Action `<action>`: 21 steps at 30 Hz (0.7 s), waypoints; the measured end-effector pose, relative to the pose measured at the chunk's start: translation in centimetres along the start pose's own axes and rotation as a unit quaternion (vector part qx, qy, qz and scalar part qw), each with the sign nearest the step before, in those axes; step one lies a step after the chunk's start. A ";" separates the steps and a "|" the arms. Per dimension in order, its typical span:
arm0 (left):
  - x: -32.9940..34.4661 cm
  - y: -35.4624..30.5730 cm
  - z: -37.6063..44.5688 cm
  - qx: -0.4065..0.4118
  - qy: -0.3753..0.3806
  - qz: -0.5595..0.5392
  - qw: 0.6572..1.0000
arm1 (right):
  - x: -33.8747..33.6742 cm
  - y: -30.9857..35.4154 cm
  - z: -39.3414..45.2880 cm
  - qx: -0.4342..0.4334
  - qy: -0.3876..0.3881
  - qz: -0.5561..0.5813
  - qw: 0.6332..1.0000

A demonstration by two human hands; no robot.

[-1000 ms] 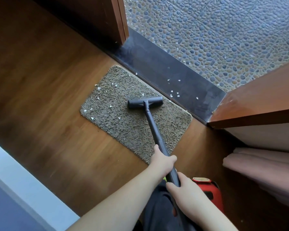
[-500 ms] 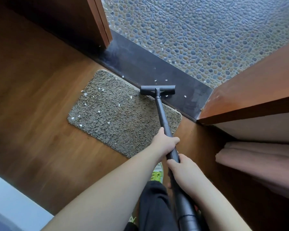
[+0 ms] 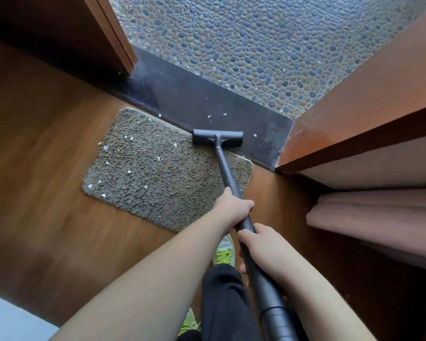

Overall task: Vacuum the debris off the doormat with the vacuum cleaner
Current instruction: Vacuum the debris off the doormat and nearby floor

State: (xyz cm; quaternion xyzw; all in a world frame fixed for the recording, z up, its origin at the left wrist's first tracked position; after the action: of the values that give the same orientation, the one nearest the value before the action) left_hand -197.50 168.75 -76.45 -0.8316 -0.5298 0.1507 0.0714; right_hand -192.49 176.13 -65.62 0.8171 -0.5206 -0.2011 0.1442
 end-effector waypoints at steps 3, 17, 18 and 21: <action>0.4 1.9 -0.7 -0.006 -0.001 0.019 1.000 | 0.9 -0.7 -1.6 0.002 0.008 0.012 1.000; 2.3 7.2 -2.7 -0.026 0.020 0.007 0.999 | 3.7 -5.0 -4.4 0.016 0.007 -0.053 0.998; 2.4 7.4 -2.9 -0.030 0.021 -0.002 0.999 | 3.6 -5.1 -4.5 0.018 0.008 -0.056 0.998; 3.2 7.7 -3.1 -0.036 0.027 -0.002 0.999 | 3.3 -5.4 -4.9 0.025 0.013 -0.042 0.999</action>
State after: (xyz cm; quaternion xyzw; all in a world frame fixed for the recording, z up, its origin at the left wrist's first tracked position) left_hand -188.61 168.46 -76.24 -0.8361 -0.5346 0.1092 0.0563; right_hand -184.63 175.54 -64.32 0.8444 -0.4884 -0.1835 0.1216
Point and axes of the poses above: each hand's wrist, its own z-axis towards the middle knuckle, its own x-axis out of the palm, y = z × x, the point moved 3 cm from there along z, towards the middle knuckle, and after that the axes turned 7 degrees about -x, right-handed, at the moved point
